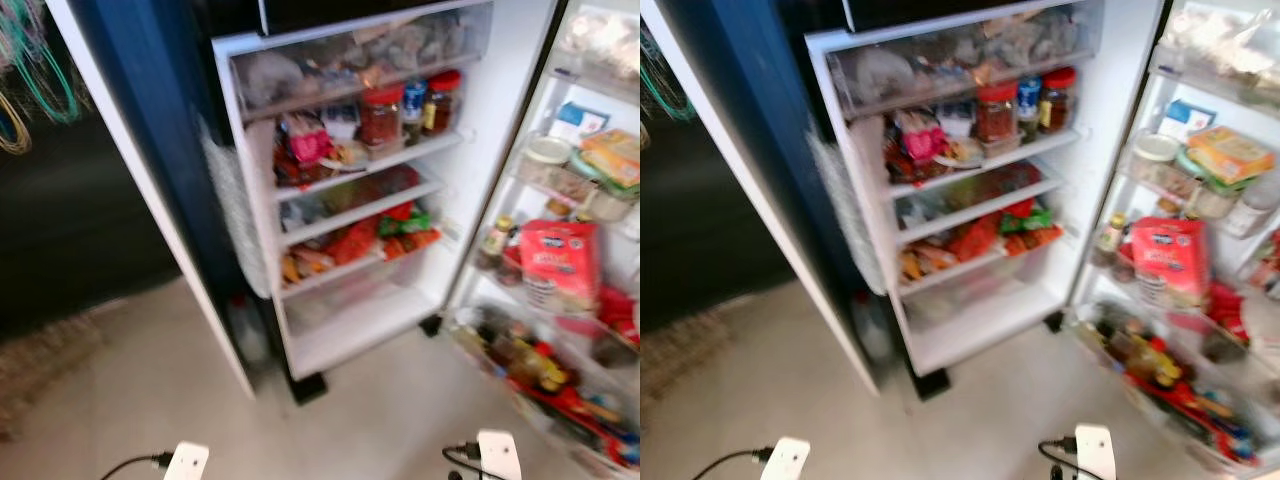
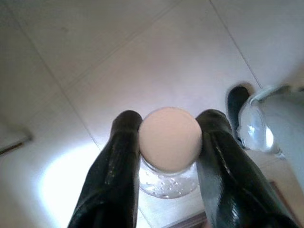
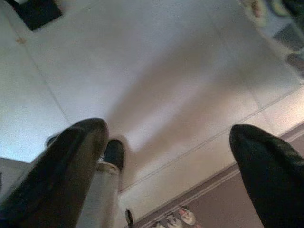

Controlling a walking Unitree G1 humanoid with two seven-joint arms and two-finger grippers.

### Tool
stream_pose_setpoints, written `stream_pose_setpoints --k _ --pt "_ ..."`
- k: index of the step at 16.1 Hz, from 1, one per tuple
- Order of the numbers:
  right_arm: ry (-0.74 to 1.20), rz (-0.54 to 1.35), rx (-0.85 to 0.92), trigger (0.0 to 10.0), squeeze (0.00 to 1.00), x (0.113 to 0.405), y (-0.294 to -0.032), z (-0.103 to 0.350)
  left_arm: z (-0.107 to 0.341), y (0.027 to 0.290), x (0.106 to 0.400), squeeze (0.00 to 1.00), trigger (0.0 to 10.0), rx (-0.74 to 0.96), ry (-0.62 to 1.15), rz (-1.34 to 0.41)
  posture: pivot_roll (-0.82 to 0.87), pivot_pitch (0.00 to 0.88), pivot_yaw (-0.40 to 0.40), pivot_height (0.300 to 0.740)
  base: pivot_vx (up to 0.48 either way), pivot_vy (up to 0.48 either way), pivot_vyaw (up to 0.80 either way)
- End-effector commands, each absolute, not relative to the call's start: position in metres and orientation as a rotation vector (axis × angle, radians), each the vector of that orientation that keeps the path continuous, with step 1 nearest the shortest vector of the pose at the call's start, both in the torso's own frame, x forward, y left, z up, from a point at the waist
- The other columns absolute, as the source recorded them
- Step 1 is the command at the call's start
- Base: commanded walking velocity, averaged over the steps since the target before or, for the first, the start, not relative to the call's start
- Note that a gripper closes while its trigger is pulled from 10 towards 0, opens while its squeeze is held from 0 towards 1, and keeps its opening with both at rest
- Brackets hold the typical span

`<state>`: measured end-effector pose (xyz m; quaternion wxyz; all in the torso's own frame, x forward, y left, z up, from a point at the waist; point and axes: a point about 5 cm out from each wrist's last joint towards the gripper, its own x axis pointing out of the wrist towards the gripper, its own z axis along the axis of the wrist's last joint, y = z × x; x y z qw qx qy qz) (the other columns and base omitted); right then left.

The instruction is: Restocking fridge

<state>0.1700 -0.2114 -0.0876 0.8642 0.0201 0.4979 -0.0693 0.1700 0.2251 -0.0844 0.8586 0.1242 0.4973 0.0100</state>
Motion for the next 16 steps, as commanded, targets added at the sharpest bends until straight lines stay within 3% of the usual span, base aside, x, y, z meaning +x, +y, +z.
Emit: stream_pose_setpoints --k 1,11,16 --pt "1.049 -0.131 0.063 10.0 0.0 0.1697 -0.2036 -0.0891 -0.0854 0.2309 0.1648 0.0 10.0 0.264 1.062 0.035 0.05 0.031 0.032 0.74 0.0 -0.371 0.0" --pt "1.047 -0.127 0.082 10.0 0.0 0.1697 -0.2032 -0.0891 -0.0852 0.2309 0.1652 0.0 10.0 0.272 1.06 0.033 0.06 0.032 0.031 0.74 0.0 -0.359 0.0" --pt "1.051 -0.123 0.084 10.0 0.0 0.1691 -0.2029 -0.0894 -0.0831 0.2316 0.1676 0.0 10.0 0.255 1.004 0.067 0.06 0.05 0.037 0.74 0.0 0.0 0.0"
